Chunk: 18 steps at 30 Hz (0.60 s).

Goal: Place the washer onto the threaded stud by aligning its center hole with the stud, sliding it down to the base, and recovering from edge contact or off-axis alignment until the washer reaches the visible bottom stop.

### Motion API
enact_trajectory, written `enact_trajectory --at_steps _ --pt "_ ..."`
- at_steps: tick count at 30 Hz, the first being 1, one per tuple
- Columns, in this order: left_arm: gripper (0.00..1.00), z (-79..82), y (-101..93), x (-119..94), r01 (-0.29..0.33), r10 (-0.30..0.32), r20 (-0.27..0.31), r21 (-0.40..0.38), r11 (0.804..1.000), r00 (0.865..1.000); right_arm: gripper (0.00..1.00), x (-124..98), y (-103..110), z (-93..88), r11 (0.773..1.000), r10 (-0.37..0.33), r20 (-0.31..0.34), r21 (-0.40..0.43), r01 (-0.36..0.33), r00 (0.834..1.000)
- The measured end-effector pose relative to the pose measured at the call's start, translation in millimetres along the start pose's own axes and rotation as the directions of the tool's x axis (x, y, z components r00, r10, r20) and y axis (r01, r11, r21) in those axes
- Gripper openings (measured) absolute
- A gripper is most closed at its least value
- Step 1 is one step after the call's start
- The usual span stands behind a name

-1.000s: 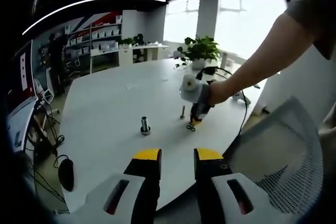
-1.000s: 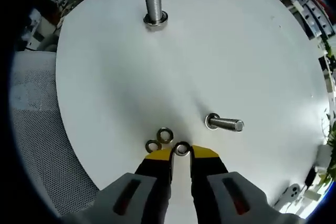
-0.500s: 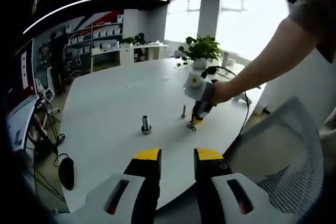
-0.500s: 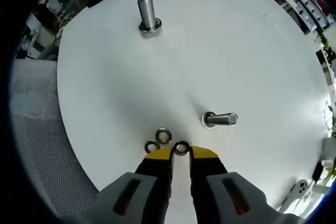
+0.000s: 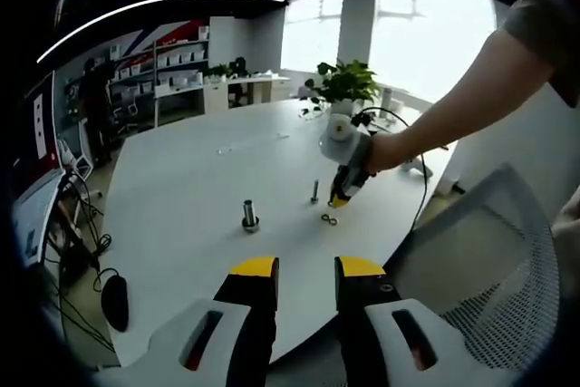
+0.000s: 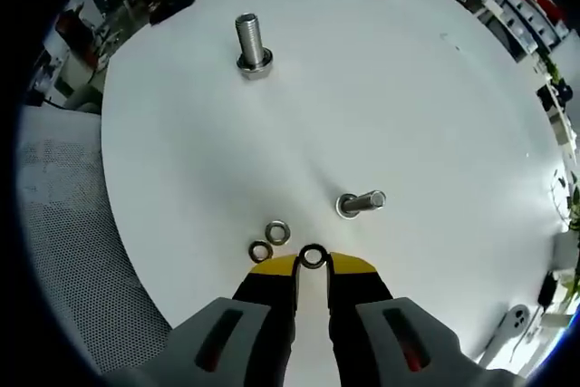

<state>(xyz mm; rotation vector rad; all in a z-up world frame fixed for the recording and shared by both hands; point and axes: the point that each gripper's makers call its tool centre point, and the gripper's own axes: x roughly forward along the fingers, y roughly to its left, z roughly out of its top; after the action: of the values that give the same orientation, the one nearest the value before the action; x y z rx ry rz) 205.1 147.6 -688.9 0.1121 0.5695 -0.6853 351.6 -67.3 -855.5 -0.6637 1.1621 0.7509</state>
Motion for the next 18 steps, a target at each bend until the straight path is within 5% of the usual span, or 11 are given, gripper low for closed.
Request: enact_trajectory --at_steps 18 --pt "0.22 4.4 -2.4 -2 0.012 -0.012 0.024 0.004 1.000 1.000 0.14 -34 -22 13.9 0.997 -0.070 0.084 0.020 0.068 0.994"
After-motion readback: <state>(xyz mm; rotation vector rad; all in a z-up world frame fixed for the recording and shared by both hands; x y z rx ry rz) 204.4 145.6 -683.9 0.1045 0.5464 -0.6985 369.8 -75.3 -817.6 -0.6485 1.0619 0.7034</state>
